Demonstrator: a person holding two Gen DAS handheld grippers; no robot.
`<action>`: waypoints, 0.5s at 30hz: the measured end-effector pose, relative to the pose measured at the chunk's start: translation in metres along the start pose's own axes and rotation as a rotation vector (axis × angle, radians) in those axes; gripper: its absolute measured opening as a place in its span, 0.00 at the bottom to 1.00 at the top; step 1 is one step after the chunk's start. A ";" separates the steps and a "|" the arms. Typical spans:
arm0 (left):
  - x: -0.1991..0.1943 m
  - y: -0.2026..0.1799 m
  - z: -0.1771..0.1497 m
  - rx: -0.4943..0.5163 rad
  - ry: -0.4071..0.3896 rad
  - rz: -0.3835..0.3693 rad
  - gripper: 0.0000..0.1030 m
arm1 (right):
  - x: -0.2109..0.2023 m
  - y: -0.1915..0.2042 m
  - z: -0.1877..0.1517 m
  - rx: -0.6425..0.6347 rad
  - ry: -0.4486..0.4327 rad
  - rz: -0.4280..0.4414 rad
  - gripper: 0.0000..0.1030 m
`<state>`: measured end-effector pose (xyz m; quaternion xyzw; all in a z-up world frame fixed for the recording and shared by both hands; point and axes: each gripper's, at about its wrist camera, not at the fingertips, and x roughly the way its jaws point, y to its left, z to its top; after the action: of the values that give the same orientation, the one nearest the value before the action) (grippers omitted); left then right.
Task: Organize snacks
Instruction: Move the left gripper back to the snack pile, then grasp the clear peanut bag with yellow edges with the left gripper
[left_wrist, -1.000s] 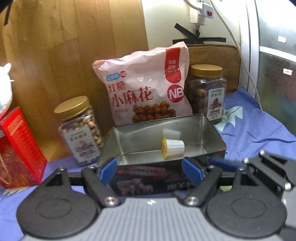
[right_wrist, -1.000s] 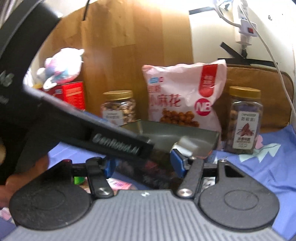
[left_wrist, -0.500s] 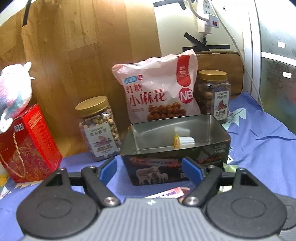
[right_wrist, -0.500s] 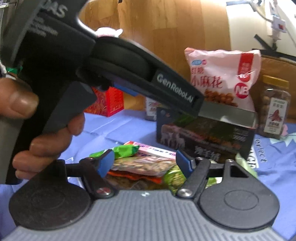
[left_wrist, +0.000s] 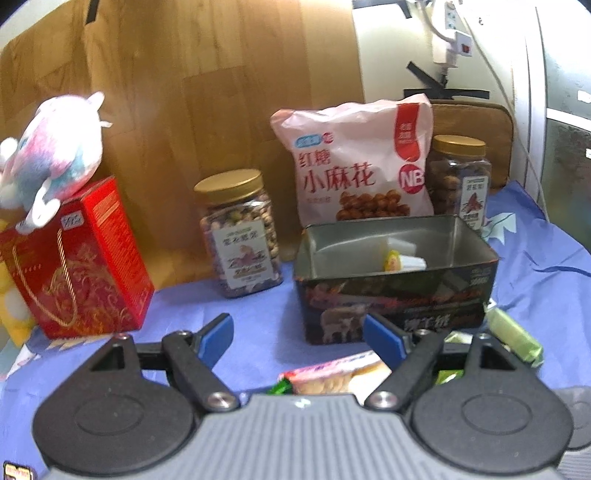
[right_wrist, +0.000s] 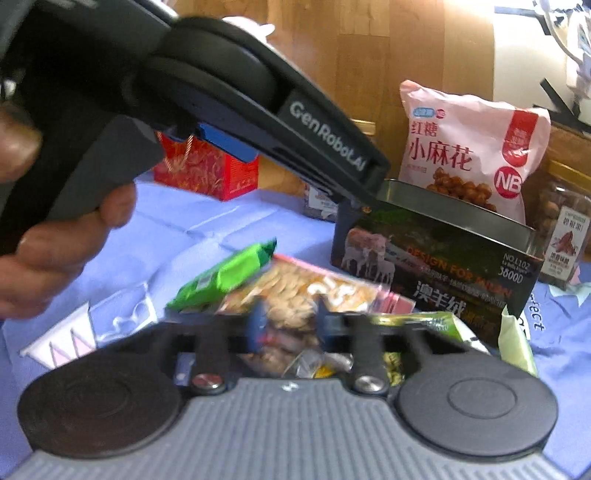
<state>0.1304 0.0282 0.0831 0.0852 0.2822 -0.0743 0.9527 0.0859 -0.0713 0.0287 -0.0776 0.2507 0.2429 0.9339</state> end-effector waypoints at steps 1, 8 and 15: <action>0.000 0.006 -0.003 -0.012 0.004 0.004 0.78 | -0.002 0.002 -0.003 -0.006 0.015 0.014 0.03; 0.000 0.062 -0.029 -0.141 0.059 -0.010 0.77 | -0.022 0.021 -0.034 -0.040 0.106 0.107 0.03; -0.016 0.079 -0.062 -0.232 0.138 -0.253 0.77 | -0.043 0.012 -0.032 0.015 0.033 0.093 0.34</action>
<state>0.0997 0.1189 0.0505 -0.0566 0.3618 -0.1546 0.9176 0.0339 -0.0869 0.0229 -0.0629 0.2710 0.2830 0.9179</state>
